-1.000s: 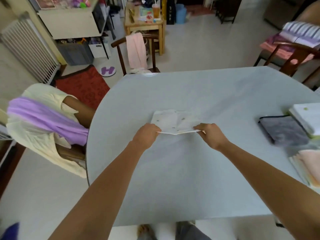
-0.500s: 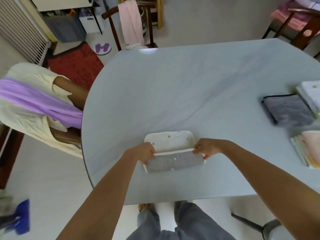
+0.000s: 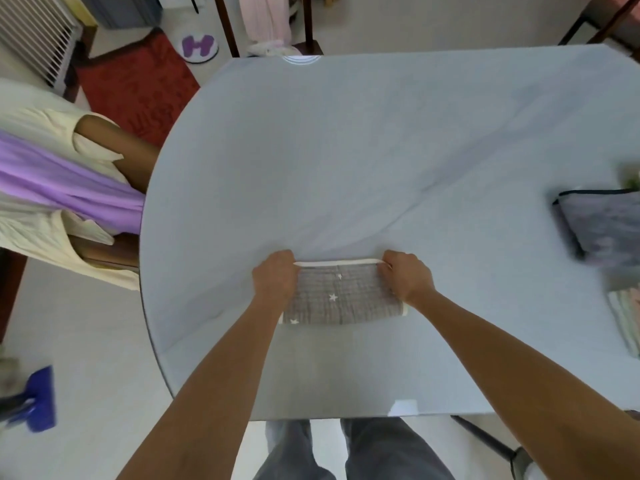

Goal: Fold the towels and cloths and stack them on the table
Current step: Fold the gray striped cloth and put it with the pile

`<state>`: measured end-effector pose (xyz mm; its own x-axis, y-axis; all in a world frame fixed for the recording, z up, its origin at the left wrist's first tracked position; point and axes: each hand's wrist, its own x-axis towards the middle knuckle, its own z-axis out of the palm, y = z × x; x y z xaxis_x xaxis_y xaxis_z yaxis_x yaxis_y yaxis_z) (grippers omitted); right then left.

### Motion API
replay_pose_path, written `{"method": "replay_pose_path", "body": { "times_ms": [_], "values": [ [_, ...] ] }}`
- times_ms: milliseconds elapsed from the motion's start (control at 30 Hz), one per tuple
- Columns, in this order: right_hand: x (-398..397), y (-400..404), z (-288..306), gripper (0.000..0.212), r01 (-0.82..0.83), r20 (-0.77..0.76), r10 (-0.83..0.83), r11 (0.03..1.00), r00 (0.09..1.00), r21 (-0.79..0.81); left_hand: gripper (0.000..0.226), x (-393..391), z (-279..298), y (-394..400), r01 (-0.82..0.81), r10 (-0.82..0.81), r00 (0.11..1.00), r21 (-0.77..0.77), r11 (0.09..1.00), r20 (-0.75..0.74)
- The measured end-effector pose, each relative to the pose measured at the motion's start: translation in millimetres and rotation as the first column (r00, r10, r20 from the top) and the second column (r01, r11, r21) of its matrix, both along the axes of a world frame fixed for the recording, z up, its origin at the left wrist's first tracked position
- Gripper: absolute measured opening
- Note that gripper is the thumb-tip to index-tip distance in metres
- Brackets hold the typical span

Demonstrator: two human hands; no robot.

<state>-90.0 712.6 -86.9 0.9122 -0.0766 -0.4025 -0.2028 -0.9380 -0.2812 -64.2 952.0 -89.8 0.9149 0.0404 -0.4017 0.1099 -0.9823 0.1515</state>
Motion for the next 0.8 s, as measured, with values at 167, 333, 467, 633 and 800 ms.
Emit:
{"method": "replay_pose_path", "body": {
  "times_ms": [167,333,467,633,800],
  "values": [
    [3.8,5.5,-10.8,0.02,0.075,-0.03,-0.074,0.996,0.997,0.046,0.023,0.4,-11.6,-3.8,-0.004,0.005,0.999,0.02,1.0,-0.032],
    [9.2,11.1,-11.7,0.028,0.209,-0.104,-0.203,0.977,0.974,0.051,0.023,-1.5,-11.8,-5.9,-0.055,0.055,0.998,0.0,0.998,-0.014],
    [15.7,14.3,-8.3,0.027,0.271,-0.204,-0.263,0.963,0.943,0.012,0.038,-10.0,-10.8,-6.0,-0.128,0.128,0.992,-0.015,0.992,0.01],
    [15.0,12.9,-5.7,0.009,0.285,-0.226,-0.271,0.958,0.936,0.031,0.043,-34.6,-11.6,-8.8,-0.323,0.323,0.946,-0.124,0.938,-0.017],
    [-3.3,17.0,-12.6,0.032,0.36,-0.158,-0.327,0.887,0.932,0.291,0.038,-36.6,-20.6,-6.8,-0.444,0.439,0.895,-0.216,0.869,-0.074]
  ]
}}
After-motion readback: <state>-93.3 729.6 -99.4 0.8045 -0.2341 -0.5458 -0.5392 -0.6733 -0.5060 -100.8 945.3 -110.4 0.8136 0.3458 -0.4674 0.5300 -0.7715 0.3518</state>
